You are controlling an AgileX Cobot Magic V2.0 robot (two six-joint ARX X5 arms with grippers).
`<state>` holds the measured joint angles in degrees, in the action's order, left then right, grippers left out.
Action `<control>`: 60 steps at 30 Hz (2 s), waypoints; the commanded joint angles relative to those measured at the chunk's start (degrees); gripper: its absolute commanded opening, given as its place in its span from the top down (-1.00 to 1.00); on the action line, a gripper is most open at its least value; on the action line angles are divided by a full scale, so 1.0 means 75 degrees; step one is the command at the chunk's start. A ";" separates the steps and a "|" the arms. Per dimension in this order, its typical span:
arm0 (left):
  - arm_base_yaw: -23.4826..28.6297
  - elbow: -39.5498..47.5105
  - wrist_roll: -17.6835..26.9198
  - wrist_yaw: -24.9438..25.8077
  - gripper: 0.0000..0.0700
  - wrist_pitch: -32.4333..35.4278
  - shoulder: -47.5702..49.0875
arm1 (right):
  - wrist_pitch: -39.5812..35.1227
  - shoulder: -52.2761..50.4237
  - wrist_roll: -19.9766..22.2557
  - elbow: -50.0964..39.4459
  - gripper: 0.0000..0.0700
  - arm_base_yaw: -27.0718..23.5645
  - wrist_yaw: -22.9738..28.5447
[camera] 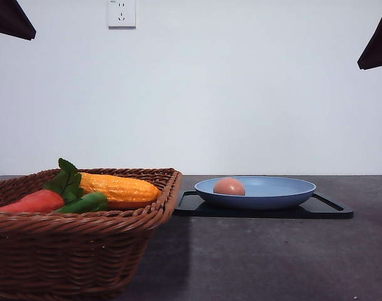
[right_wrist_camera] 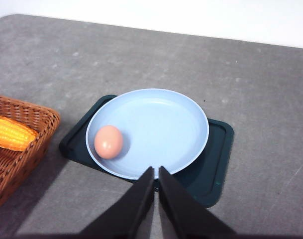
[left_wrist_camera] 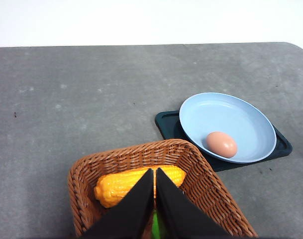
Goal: Transfer egg from basket to plate and serve
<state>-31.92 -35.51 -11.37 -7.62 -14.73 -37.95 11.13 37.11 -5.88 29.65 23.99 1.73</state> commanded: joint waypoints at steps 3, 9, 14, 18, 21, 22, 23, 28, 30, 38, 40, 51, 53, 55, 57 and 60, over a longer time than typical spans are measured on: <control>-0.0052 -0.0087 -0.0034 -0.0015 1.00 0.0086 -0.0079 | -0.0121 0.0028 -0.0109 0.0090 1.00 0.0047 0.0028; -0.0052 -0.0087 -0.0034 -0.0013 1.00 0.0088 -0.0079 | -0.0295 0.0028 -0.0109 0.0090 1.00 0.0047 0.0026; -0.0050 -0.0086 0.0030 -0.0017 1.00 0.0067 0.0228 | -0.0287 0.0028 -0.0109 0.0090 1.00 0.0047 0.0028; 0.0162 -0.0031 0.1357 -0.0044 1.00 0.0065 0.1050 | -0.0287 0.0028 -0.0109 0.0090 1.00 0.0047 0.0028; 0.0671 0.0207 0.1581 -0.0044 1.00 0.0121 0.1775 | -0.0287 0.0028 -0.0109 0.0090 1.00 0.0047 0.0028; 0.0916 0.0327 0.1575 -0.0044 1.00 0.0135 0.2013 | -0.0287 0.0028 -0.0109 0.0090 1.00 0.0047 0.0028; 0.1182 0.0461 0.1571 -0.0044 1.00 0.0141 0.2243 | -0.0287 0.0028 -0.0109 0.0090 1.00 0.0047 0.0028; 0.2570 0.1364 0.1439 0.0043 1.00 0.0170 0.3284 | -0.0287 0.0028 -0.0109 0.0090 1.00 0.0047 0.0028; 0.3062 0.1801 0.1211 0.0092 1.00 0.0184 0.3691 | -0.0287 0.0028 -0.0109 0.0090 1.00 0.0047 0.0028; 0.4145 0.3473 0.0701 0.0430 1.00 0.0241 0.5055 | -0.0287 0.0028 -0.0109 0.0090 1.00 0.0047 0.0028; 0.4220 0.3722 0.0695 0.0474 1.00 0.0329 0.5040 | -0.0283 0.0028 -0.0109 0.0090 1.00 0.0047 0.0028; 0.4277 0.4439 0.0638 0.0530 1.00 0.0337 0.5041 | -0.0284 0.0028 -0.0109 0.0090 1.00 0.0047 0.0028; 0.4277 0.4564 0.0621 0.0529 1.00 0.0339 0.5041 | -0.0286 0.0028 -0.0109 0.0090 1.00 0.0047 0.0028; 0.4275 0.4645 0.0618 0.0543 1.00 0.0397 0.5041 | -0.0284 0.0028 -0.0109 0.0090 1.00 0.0047 0.0029; 0.4275 0.4657 0.0612 0.0555 1.00 0.0427 0.5041 | -0.0286 0.0028 -0.0109 0.0090 1.00 0.0047 0.0029; 0.4275 0.4657 0.0608 0.0557 1.00 0.0425 0.5041 | -0.0284 0.0028 -0.0109 0.0090 1.00 0.0047 0.0028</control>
<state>0.00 -1.85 -6.69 -3.49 -10.52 -0.25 9.61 37.12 -6.07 29.65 23.99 1.74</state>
